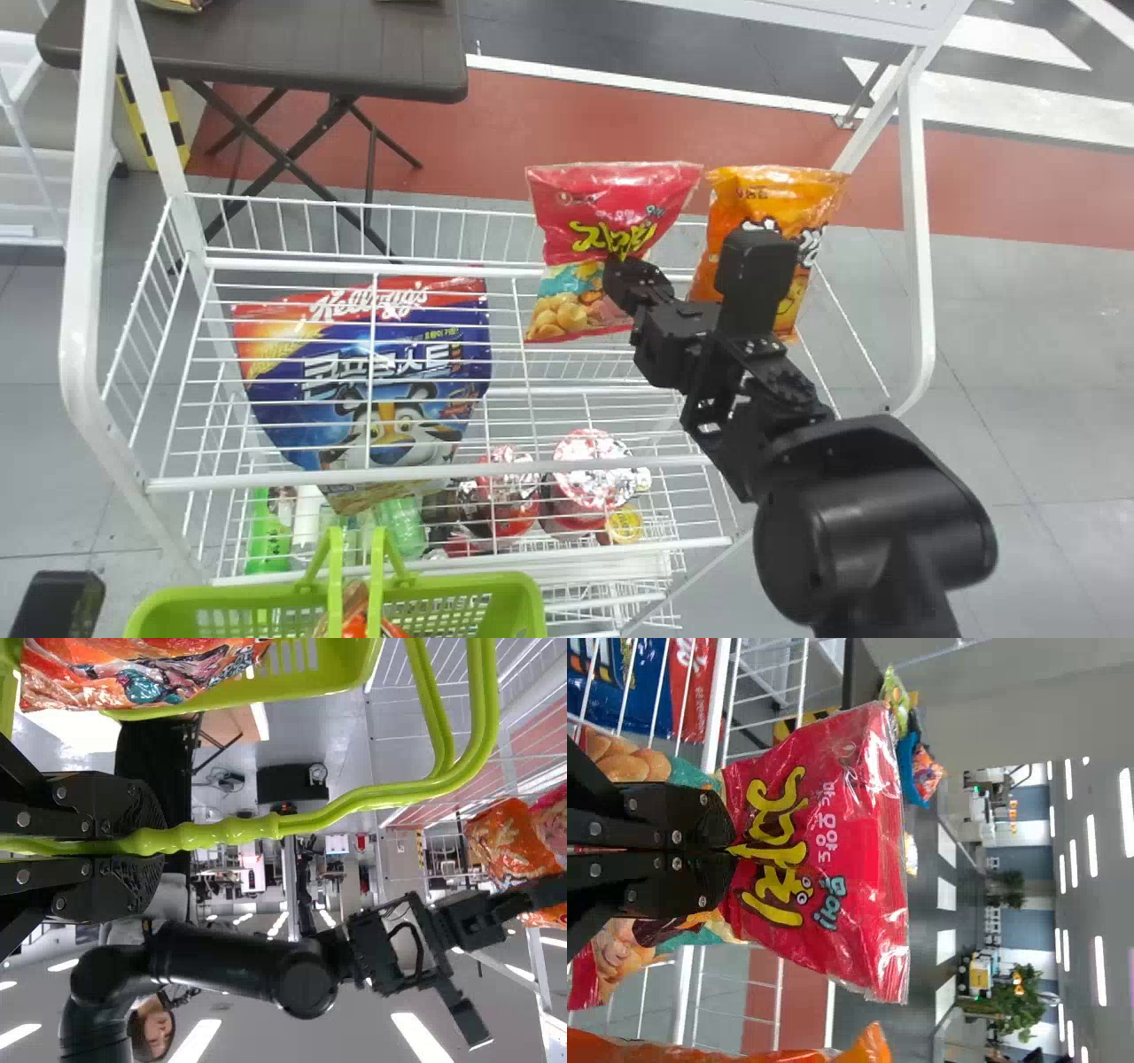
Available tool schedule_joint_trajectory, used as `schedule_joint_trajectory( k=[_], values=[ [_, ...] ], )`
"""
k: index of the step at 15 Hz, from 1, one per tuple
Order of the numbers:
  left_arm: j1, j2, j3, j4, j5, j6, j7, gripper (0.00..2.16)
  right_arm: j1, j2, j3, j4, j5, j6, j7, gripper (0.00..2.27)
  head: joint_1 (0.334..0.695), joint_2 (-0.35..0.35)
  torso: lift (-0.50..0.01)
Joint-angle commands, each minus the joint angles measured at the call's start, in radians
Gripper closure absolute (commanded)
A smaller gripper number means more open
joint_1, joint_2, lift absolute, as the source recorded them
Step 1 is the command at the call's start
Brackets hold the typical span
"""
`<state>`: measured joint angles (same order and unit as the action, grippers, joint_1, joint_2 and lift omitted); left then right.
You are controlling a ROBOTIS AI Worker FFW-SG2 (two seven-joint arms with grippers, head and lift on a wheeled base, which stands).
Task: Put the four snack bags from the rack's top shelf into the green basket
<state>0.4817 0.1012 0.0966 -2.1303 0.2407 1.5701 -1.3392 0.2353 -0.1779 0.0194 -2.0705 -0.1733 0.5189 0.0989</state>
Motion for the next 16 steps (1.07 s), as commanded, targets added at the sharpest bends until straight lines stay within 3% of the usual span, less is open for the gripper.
schedule_joint_trajectory(
  k=[1, 5, 8, 10, 16],
  values=[
    [0.000, 0.000, 0.000, -0.002, -0.001, 0.001, 0.000, 2.14, 0.105, 0.000, -0.001, -0.194, -0.002, 0.076, -0.001, 2.10, 0.695, -0.265, 0.000],
    [-0.005, 0.000, 0.000, 0.000, -0.008, 0.001, 0.000, 2.14, 0.285, 0.000, -0.003, -0.508, -0.091, 0.474, 0.002, 2.10, 0.695, -0.243, 0.000],
    [-0.003, -0.001, 0.002, 0.000, -0.009, 0.001, 0.000, 2.14, 0.349, -0.003, -0.004, -0.628, -0.178, 0.895, 0.002, 2.10, 0.695, -0.215, 0.000],
    [-0.003, -0.001, 0.002, 0.001, -0.009, 0.001, 0.000, 2.14, 0.383, -0.005, -0.016, -0.645, -0.221, 1.053, -0.004, 2.10, 0.695, -0.210, 0.000],
    [-0.002, -0.003, -0.017, -0.003, -0.009, 0.001, 0.002, 2.14, 0.427, 0.002, 0.024, -0.522, -0.321, 1.053, 0.008, 2.10, 0.695, -0.235, 0.000]
  ],
)
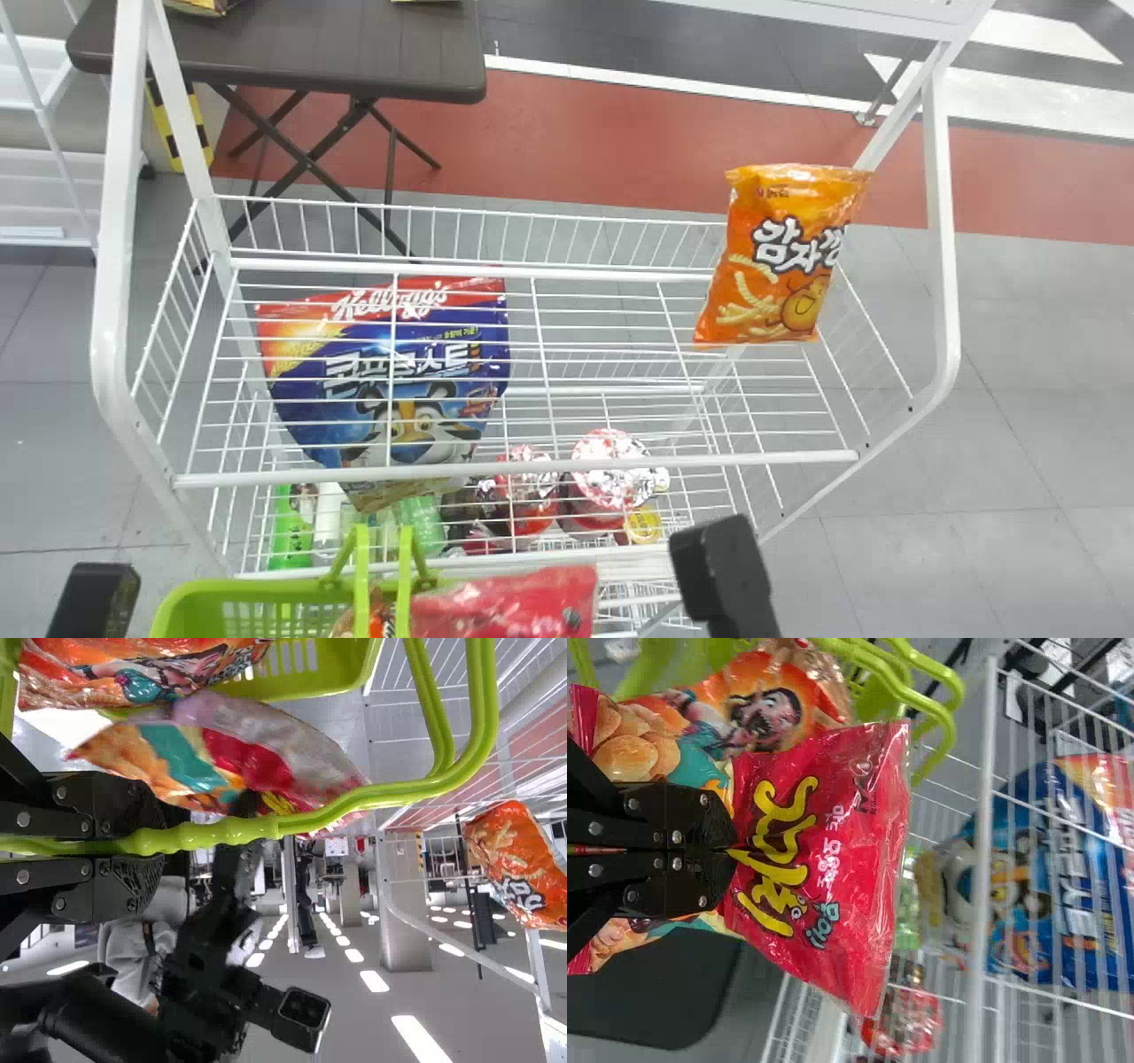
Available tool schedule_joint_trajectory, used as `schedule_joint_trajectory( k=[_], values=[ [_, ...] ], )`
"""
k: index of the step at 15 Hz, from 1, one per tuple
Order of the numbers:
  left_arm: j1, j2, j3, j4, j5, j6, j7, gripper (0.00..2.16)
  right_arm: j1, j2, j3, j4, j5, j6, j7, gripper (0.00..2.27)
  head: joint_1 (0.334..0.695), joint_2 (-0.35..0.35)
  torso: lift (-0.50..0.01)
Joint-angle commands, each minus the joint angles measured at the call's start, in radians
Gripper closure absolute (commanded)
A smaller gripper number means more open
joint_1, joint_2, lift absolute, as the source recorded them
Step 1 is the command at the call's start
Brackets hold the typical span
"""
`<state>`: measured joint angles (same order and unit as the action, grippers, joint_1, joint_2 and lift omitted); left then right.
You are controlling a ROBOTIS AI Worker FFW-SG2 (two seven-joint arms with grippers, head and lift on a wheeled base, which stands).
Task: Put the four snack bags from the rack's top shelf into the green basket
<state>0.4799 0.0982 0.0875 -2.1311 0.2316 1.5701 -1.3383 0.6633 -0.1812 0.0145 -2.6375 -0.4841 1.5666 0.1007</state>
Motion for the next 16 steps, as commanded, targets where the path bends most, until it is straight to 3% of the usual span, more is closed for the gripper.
schedule_joint_trajectory(
  k=[1, 4, 5, 7, 15, 16],
  values=[
    [0.000, 0.000, -0.011, -0.003, 0.000, 0.001, 0.005, 2.14, -0.008, 0.005, 0.058, 0.079, -0.010, 0.006, 0.014, 2.10, 0.695, -0.225, 0.000],
    [0.005, 0.000, -0.011, -0.004, -0.001, 0.001, 0.004, 2.14, -0.028, 0.008, 0.093, 0.140, -0.059, -0.052, 0.028, 2.10, 0.695, -0.155, 0.000],
    [0.009, 0.002, -0.009, -0.007, 0.000, 0.001, 0.002, 2.14, -0.028, 0.009, 0.108, 0.162, -0.053, -0.147, 0.025, 2.10, 0.695, -0.086, 0.000],
    [0.019, 0.002, -0.005, -0.018, 0.000, 0.001, 0.001, 2.14, -0.039, 0.009, 0.128, 0.212, -0.042, -0.239, 0.013, 2.10, 0.695, -0.016, 0.000],
    [0.019, 0.002, -0.009, -0.018, -0.001, 0.001, 0.004, 2.14, -0.030, 0.008, 0.121, 0.258, -0.156, -0.309, 0.062, 2.08, 0.695, 0.132, 0.000],
    [0.020, 0.002, -0.009, -0.018, -0.003, 0.001, 0.004, 2.14, -0.031, 0.008, 0.111, 0.260, -0.149, -0.309, 0.062, 1.89, 0.695, 0.138, 0.000]
  ],
)
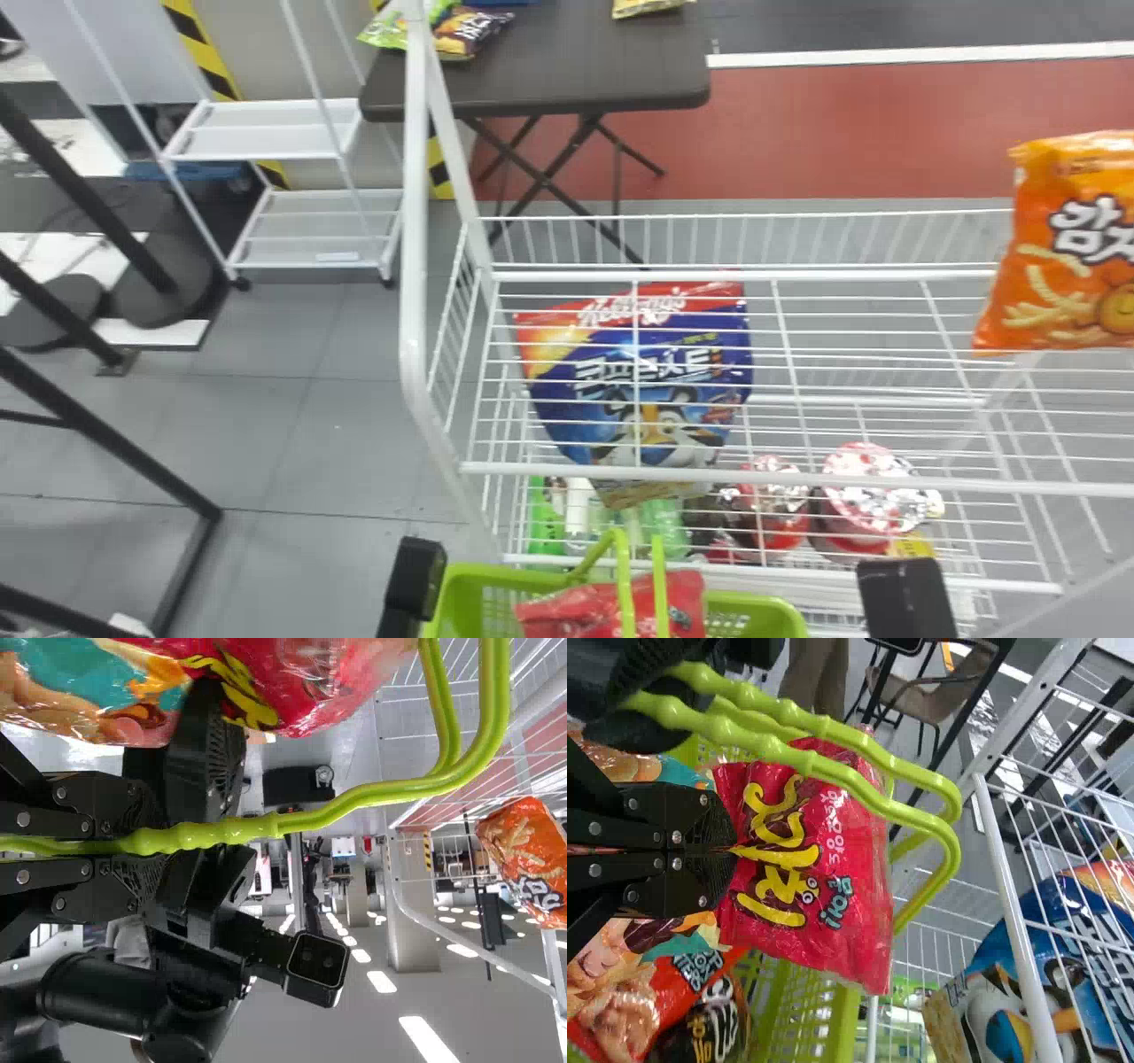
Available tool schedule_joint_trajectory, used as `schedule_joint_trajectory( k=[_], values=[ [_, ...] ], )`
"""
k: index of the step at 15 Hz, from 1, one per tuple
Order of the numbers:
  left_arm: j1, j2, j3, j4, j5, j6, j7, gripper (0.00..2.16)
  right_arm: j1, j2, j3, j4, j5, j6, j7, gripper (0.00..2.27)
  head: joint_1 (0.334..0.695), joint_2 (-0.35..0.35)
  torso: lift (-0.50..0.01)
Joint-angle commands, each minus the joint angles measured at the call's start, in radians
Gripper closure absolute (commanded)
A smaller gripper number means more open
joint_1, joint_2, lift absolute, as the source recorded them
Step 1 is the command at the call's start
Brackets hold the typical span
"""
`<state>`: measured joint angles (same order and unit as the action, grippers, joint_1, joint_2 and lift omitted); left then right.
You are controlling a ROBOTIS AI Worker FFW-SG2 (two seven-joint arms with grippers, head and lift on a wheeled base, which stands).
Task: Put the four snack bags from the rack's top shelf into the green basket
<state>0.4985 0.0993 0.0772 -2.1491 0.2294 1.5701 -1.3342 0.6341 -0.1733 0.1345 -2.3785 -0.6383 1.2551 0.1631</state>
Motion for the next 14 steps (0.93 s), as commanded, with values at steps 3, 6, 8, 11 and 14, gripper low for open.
schedule_joint_trajectory(
  k=[3, 6, 8, 11, 14],
  values=[
    [0.002, 0.000, -0.001, -0.002, -0.001, 0.001, 0.000, 2.14, -0.005, 0.000, -0.035, 0.007, 0.025, 0.030, -0.008, 0.00, 0.695, 0.123, 0.000],
    [0.002, 0.000, -0.004, -0.003, -0.001, 0.001, 0.003, 2.14, 0.004, 0.000, -0.064, -0.010, 0.080, 0.045, -0.036, 0.05, 0.695, 0.044, 0.000],
    [0.002, 0.000, -0.004, -0.003, -0.001, 0.001, 0.003, 2.14, 0.013, 0.000, -0.070, -0.016, 0.120, 0.045, -0.056, 0.06, 0.695, -0.053, 0.000],
    [0.000, 0.000, -0.004, -0.003, -0.001, 0.001, 0.006, 2.14, 0.033, 0.000, -0.107, -0.054, 0.132, 0.020, -0.065, 0.06, 0.695, -0.121, 0.000],
    [-0.003, 0.000, -0.007, -0.003, -0.001, 0.001, 0.006, 2.14, 0.035, 0.002, -0.159, -0.082, 0.121, 0.027, -0.066, 0.06, 0.695, -0.190, 0.000]
  ],
)
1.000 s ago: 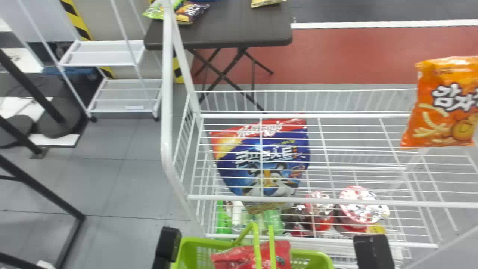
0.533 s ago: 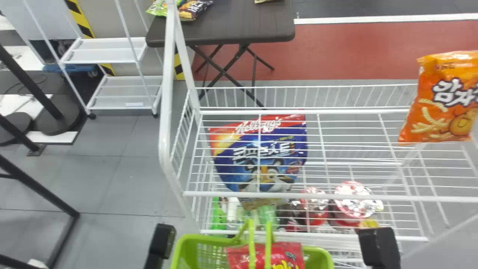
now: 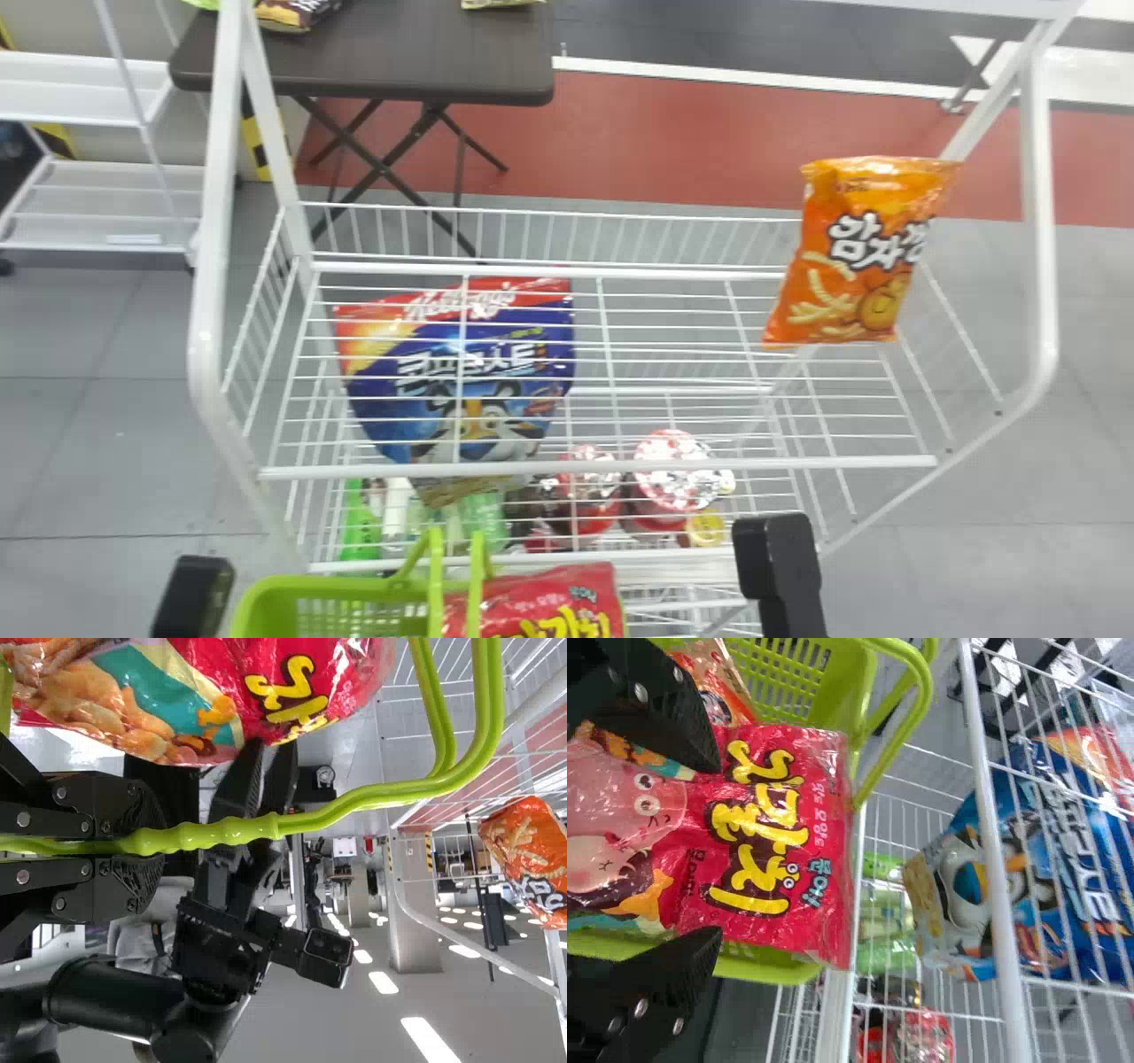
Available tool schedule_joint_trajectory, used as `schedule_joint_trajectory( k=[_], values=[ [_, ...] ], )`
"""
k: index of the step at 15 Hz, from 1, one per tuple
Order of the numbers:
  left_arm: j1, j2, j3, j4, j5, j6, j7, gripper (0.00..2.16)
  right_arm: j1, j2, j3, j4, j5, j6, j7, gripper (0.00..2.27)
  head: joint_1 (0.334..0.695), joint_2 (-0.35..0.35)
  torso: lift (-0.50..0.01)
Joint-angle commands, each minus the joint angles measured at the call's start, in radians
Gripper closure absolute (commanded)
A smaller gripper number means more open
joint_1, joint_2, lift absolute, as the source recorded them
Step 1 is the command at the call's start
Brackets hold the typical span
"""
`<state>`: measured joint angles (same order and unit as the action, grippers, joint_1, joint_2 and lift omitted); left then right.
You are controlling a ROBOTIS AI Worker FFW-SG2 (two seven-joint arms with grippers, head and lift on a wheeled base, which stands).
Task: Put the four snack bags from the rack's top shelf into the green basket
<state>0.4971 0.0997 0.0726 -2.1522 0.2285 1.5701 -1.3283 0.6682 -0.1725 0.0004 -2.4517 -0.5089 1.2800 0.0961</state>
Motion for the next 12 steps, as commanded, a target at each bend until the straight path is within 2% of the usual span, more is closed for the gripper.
schedule_joint_trajectory(
  k=[1, 2, 5, 8, 12],
  values=[
    [-0.002, 0.000, 0.000, 0.002, 0.000, 0.001, 0.000, 2.14, -0.004, -0.001, -0.036, -0.009, -0.017, 0.014, 0.002, 0.06, 0.695, -0.208, 0.000],
    [-0.003, 0.000, 0.000, 0.002, 0.000, 0.001, 0.001, 2.14, -0.006, 0.001, -0.040, -0.012, -0.017, 0.014, 0.002, 0.06, 0.695, -0.235, 0.000],
    [-0.011, 0.000, 0.000, 0.003, 0.000, 0.001, 0.003, 2.14, -0.006, 0.001, -0.076, -0.052, -0.014, -0.023, 0.004, 0.06, 0.695, -0.254, 0.000],
    [-0.014, 0.000, -0.002, 0.003, 0.000, 0.001, 0.003, 2.14, -0.064, 0.002, -0.134, -0.015, 0.020, -0.238, 0.008, 0.06, 0.695, -0.282, 0.000],
    [-0.015, 0.000, -0.002, 0.008, 0.002, 0.001, 0.003, 2.14, -0.205, 0.002, -0.142, 0.168, 0.182, -0.655, 0.013, 0.06, 0.695, -0.336, 0.000]
  ],
)
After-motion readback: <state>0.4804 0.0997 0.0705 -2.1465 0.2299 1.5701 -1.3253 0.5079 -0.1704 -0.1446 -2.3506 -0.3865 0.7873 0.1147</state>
